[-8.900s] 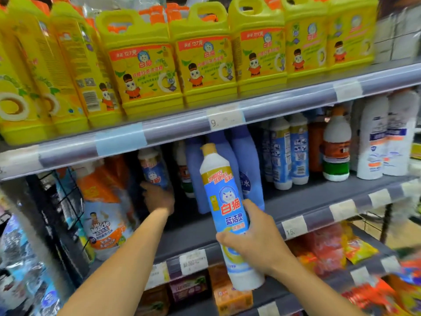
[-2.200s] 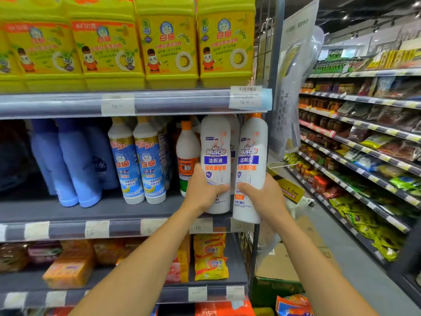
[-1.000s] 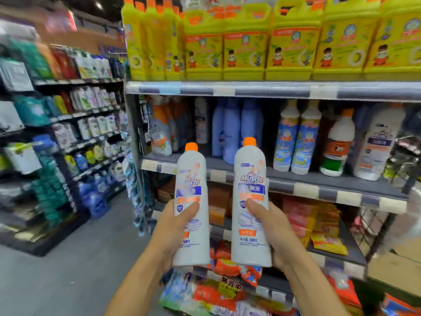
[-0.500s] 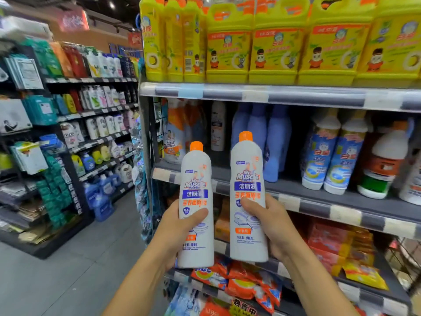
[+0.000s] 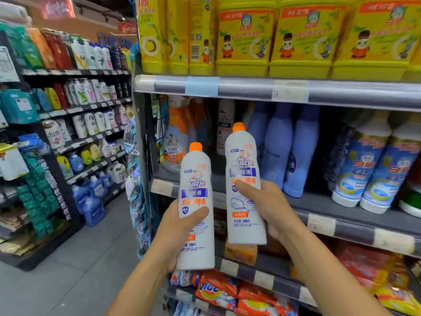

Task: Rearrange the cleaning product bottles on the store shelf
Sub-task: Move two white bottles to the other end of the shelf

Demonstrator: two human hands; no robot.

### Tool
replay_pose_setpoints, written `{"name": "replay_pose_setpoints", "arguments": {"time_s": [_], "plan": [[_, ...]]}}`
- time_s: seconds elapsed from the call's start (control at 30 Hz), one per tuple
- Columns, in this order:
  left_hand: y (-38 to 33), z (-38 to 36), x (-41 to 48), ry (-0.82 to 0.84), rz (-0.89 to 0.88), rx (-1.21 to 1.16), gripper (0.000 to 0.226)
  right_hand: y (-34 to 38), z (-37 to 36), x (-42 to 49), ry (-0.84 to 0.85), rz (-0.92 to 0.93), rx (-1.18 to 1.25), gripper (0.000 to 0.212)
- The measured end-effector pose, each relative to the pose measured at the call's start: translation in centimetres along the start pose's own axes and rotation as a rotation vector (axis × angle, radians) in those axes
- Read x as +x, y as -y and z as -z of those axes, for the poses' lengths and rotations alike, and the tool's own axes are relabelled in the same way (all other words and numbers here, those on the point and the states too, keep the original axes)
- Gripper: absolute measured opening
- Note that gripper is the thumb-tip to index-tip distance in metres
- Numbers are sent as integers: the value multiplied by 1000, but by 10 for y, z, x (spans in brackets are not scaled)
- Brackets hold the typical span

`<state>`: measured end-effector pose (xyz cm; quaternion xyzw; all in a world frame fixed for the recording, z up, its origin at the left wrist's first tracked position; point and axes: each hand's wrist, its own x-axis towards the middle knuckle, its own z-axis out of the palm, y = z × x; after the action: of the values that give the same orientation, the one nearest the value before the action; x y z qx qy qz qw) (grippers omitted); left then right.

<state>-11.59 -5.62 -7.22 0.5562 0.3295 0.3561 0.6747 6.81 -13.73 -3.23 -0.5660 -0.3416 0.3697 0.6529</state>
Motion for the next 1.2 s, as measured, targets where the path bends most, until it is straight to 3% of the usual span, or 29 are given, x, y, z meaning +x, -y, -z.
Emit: {"name": "replay_pose_setpoints", "arguments": {"time_s": [0.17,0.37,0.5,0.63,0.73,0.87,1.2], "plan": [[-8,28,27,64,-57,130,52,7,-22,61,-54,15,-90,23],[-9,51,62,111,-84,177,43,4,-43,143,-139,99,-109,34],[-15,55,76,152,-109,199,39,-2,-49,181,-153,130,-45,22],[-17,60,87,170,-117,219,51,-3,-51,214,-204,228,-133,29],[-16,66,93,174,-113,219,49,-5,-55,232,-286,227,-194,40],[-14,76,100,185,-110,238,41,-5,-60,250,-290,261,-193,30],[-13,89,105,184,-127,235,39,-9,-56,275,-414,302,-278,42]]}}
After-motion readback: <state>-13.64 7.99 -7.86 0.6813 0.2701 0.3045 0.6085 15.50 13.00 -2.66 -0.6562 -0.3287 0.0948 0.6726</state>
